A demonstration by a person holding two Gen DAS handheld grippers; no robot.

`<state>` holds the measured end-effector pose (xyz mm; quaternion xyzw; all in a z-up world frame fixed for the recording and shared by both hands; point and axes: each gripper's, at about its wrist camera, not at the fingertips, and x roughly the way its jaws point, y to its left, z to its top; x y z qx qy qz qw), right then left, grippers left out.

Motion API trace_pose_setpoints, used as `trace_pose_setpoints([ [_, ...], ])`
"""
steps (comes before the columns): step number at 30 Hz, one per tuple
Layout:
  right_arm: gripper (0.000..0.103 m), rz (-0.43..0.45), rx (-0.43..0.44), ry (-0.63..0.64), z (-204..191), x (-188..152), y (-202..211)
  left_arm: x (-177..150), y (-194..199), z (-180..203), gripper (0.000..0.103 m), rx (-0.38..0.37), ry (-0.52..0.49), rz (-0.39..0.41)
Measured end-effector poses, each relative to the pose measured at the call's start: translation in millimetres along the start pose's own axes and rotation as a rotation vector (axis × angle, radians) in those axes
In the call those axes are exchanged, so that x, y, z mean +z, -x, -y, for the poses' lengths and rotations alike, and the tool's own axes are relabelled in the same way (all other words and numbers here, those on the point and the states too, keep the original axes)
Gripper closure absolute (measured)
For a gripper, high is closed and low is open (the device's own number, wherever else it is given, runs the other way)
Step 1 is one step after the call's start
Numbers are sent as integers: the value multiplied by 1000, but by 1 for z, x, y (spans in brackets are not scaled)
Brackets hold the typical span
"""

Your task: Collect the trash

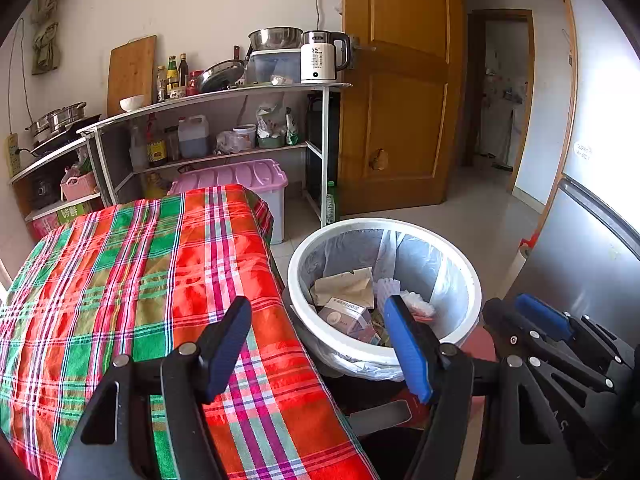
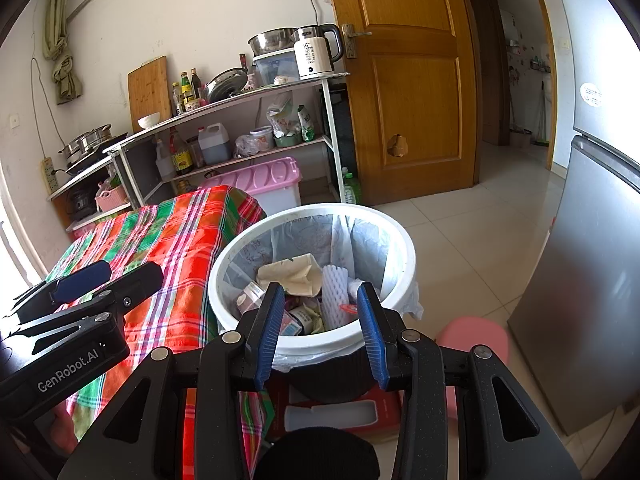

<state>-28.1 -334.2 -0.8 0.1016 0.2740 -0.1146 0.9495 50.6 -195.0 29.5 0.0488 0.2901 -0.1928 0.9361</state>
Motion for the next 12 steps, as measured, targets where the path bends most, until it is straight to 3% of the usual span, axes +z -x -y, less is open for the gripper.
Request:
trace_pose_setpoints([
  [12, 64, 0, -3, -1, -1, -1, 1, -1, 0, 0, 32, -4, 2, -2],
])
